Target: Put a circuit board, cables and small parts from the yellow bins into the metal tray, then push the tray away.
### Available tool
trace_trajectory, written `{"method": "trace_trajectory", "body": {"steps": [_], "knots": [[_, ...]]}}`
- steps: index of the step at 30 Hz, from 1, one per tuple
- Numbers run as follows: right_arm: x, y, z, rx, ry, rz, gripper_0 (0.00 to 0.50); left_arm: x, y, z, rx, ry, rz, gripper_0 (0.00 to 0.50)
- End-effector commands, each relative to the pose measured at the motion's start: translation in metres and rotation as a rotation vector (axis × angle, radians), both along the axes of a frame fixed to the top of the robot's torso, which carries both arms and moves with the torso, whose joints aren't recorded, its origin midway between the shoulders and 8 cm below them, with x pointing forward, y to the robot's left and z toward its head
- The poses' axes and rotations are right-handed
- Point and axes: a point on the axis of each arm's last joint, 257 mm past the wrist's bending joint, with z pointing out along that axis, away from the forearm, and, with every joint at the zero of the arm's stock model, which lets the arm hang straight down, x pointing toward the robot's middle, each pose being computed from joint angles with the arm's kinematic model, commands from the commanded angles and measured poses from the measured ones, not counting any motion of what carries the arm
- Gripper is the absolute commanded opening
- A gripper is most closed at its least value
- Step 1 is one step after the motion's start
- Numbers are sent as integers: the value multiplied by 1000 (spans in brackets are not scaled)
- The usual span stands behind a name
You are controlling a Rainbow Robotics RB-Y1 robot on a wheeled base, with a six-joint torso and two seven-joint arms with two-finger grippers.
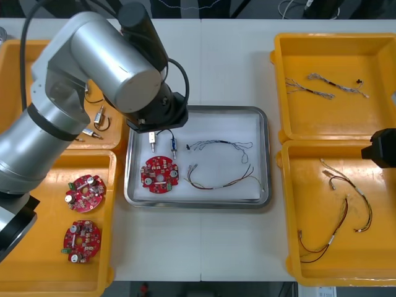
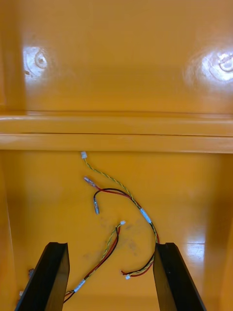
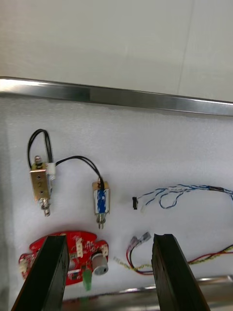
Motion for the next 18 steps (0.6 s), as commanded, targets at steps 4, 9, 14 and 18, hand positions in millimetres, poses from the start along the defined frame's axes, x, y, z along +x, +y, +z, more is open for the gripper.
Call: {"method": "trace_trajectory", "body": {"steps": [4, 9, 14, 18], "knots": [[1, 33, 15, -73, -10, 117, 500, -12, 49, 66, 48, -54, -19, 500], [3, 73, 20, -61, -5, 237, 500, -24, 74, 86, 44, -58, -21, 500], [3, 117, 20, -94, 5, 375, 500, -33, 103, 99, 16, -78, -11, 500], [2, 148, 20, -122, 8, 466, 500, -36, 129, 104, 41, -91, -19, 500]]}}
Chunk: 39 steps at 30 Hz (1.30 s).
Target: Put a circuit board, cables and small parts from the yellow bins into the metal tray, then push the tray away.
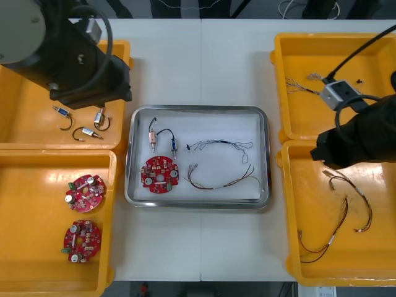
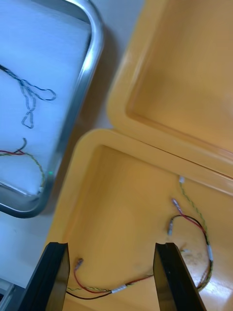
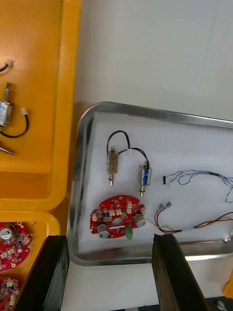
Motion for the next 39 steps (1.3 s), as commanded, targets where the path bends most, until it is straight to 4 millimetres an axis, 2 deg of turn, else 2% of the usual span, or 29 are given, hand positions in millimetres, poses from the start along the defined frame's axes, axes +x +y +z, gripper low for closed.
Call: {"method": "trace_trajectory", "body": {"steps": [1, 9, 14, 18, 25, 27, 33, 39], "knots": [[-1, 45, 14, -55, -36, 139, 500, -6, 49, 15, 86, -50, -57, 500], [-13, 107, 4, -119, -39, 321, 500, -17, 114, 7, 148, -35, -37, 500], [-23, 141, -4, -169, -51, 426, 500, -26, 145, -1, 187, -22, -42, 500], [-36, 166, -19, -211, -36, 512, 500, -35, 165, -10, 217, -2, -49, 500], [-53, 188, -45, -289, -8, 618, 500, -50, 191, -27, 241, 31, -55, 500], [-55, 200, -52, -311, -27, 684, 500, -55, 197, -31, 236, 43, -50, 500], [-50, 221, -67, -393, -78, 830, 500, -70, 208, -44, 258, 69, -74, 500], [-46, 235, -85, -451, -99, 905, 500, -86, 220, -56, 275, 92, -82, 500]]}}
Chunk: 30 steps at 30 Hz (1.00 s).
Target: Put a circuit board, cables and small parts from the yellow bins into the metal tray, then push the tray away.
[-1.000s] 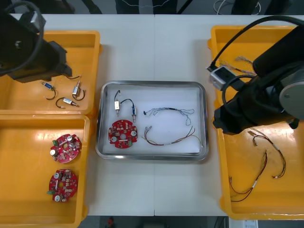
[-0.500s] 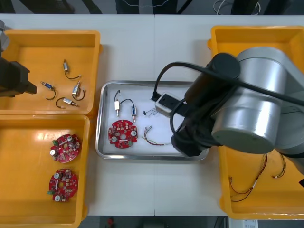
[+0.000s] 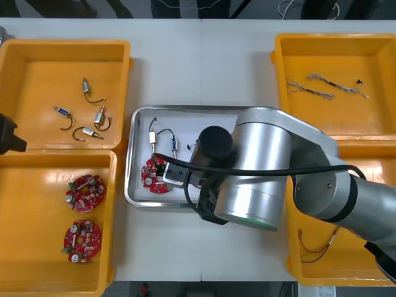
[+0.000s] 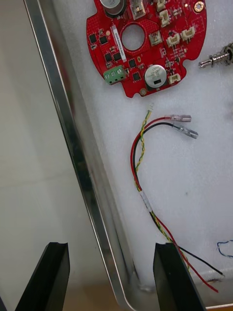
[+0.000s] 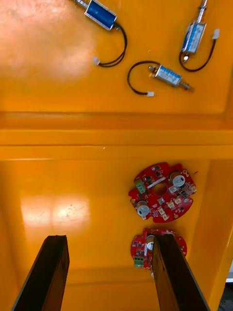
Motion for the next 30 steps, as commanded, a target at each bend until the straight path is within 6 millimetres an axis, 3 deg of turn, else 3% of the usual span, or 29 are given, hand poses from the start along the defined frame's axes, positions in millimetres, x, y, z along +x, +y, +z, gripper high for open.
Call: {"method": "trace_trajectory", "body": {"steps": [1, 16, 30], "knots": [[-1, 29, -1, -21, -45, 109, 500, -17, 23, 7, 82, -6, -33, 500], [-7, 43, -54, -102, -42, 150, 500, -44, 36, -18, 108, 48, -31, 500], [8, 38, -70, -136, -93, 143, 500, -41, 34, -18, 109, 33, -42, 500]]}}
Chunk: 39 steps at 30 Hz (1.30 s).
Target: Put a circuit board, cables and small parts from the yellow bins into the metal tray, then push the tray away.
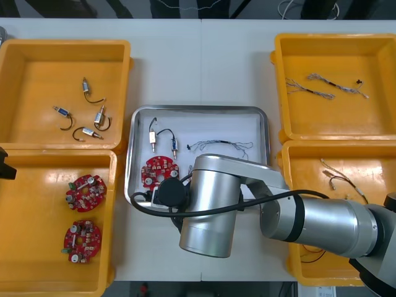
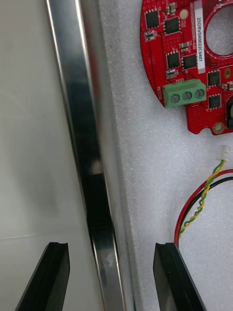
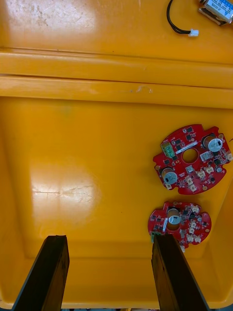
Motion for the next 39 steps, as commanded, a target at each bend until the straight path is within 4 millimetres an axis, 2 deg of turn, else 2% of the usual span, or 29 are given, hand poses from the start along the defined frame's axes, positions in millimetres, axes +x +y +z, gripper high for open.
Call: {"method": "trace_trajectory", "body": {"steps": [1, 6, 7, 8, 9, 10, 11, 13, 14, 19, 24, 30, 39], "knots": [[-4, 16, -2, -7, -19, 71, 500, -1, 15, 16, 90, -31, -86, 500], [-4, 16, -2, -8, -19, 68, 498, -1, 15, 16, 90, -31, -86, 500], [-4, 16, -2, -7, -19, 66, 460, -1, 15, 16, 90, -31, -86, 500], [-4, 16, -2, -7, -19, 66, 381, -1, 15, 16, 90, -31, -86, 500], [-4, 16, -2, -6, -19, 65, 331, -1, 15, 16, 90, -31, -86, 500], [-3, 16, -1, -7, -20, 63, 217, -1, 15, 16, 90, -31, -86, 500], [-3, 16, -1, -7, -22, 63, 136, -1, 15, 16, 90, -31, -86, 500], [-4, 16, -1, -6, -20, 64, 68, -1, 15, 16, 90, -31, -86, 500], [-4, 17, 0, -4, -21, 66, 52, -1, 15, 16, 90, -31, -86, 500], [-3, 17, 3, -4, -31, 69, 31, -1, 15, 16, 90, -31, -86, 500], [2, 15, 6, -11, -43, 73, 30, -1, 15, 16, 90, -31, -86, 500], [6, 15, 13, -14, -61, 86, 0, -1, 15, 16, 90, -31, -86, 500], [15, 19, 25, -29, -97, 118, 0, -1, 15, 16, 90, -31, -86, 500]]}}
